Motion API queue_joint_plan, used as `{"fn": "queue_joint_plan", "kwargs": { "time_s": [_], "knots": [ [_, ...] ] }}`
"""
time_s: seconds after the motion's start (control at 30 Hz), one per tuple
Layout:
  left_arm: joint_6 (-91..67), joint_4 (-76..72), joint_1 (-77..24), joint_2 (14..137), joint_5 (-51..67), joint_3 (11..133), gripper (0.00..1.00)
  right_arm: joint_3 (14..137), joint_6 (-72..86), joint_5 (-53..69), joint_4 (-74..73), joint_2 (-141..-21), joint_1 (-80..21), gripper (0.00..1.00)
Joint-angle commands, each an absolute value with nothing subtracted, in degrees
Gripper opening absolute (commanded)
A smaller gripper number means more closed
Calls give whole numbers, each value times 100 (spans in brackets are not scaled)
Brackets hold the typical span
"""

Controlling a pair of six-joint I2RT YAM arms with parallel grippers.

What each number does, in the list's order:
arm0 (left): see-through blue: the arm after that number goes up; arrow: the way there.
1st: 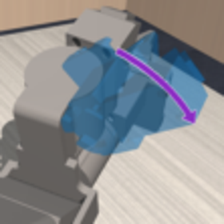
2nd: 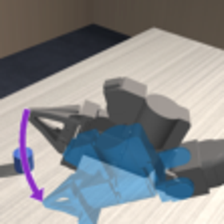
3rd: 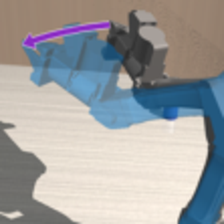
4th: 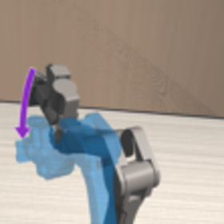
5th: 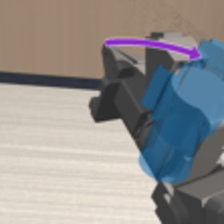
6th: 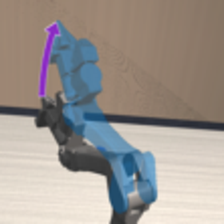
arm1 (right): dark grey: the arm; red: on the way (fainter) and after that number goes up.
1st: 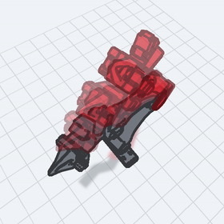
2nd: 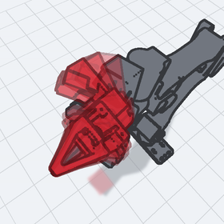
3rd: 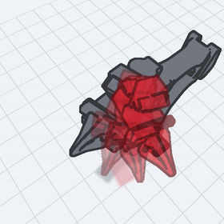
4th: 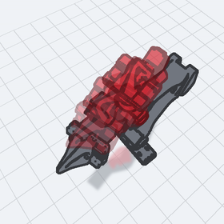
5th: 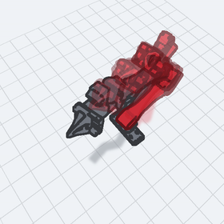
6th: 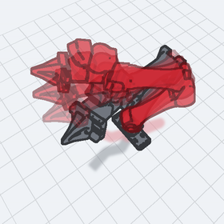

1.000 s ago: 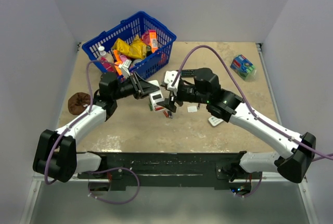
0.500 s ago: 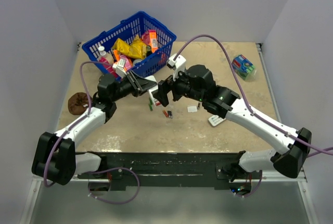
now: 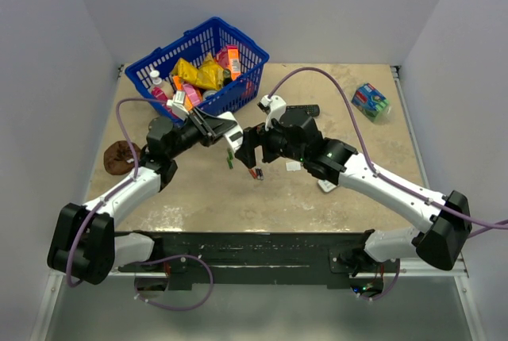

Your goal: Load the batteries into the remote control

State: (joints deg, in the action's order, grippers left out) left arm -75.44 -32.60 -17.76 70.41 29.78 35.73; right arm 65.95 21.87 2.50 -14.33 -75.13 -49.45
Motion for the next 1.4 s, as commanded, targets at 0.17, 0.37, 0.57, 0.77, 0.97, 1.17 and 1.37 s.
{"fn": "queue_joint_plan", "kwargs": {
  "time_s": [0.17, 0.37, 0.57, 0.77, 0.97, 1.17, 1.37],
  "knots": [
    [-7813, -3797, -1758, 6864, 2900, 3551, 0, 6399, 2487, 299, -862, -7348, -4948, 91],
    [-7857, -3850, -1767, 6864, 2927, 3551, 0, 6337, 2540, 255, -782, -7348, -4957, 83],
    [-7901, -3893, -1758, 6855, 2962, 3551, 0, 6302, 2522, 202, -774, -7356, -4957, 75],
    [-7963, -3990, -1767, 6891, 3015, 3551, 0, 6311, 2505, 150, -800, -7374, -4948, 65],
    [-8042, -4069, -1758, 6873, 3059, 3533, 0, 6328, 2540, 158, -844, -7392, -4913, 63],
    [-8191, -4192, -1758, 6847, 3094, 3507, 0, 6319, 2558, 185, -940, -7400, -4825, 61],
    [-8314, -4271, -1714, 6803, 3129, 3481, 0, 6240, 2479, 334, -993, -7374, -4729, 61]
  ]
}}
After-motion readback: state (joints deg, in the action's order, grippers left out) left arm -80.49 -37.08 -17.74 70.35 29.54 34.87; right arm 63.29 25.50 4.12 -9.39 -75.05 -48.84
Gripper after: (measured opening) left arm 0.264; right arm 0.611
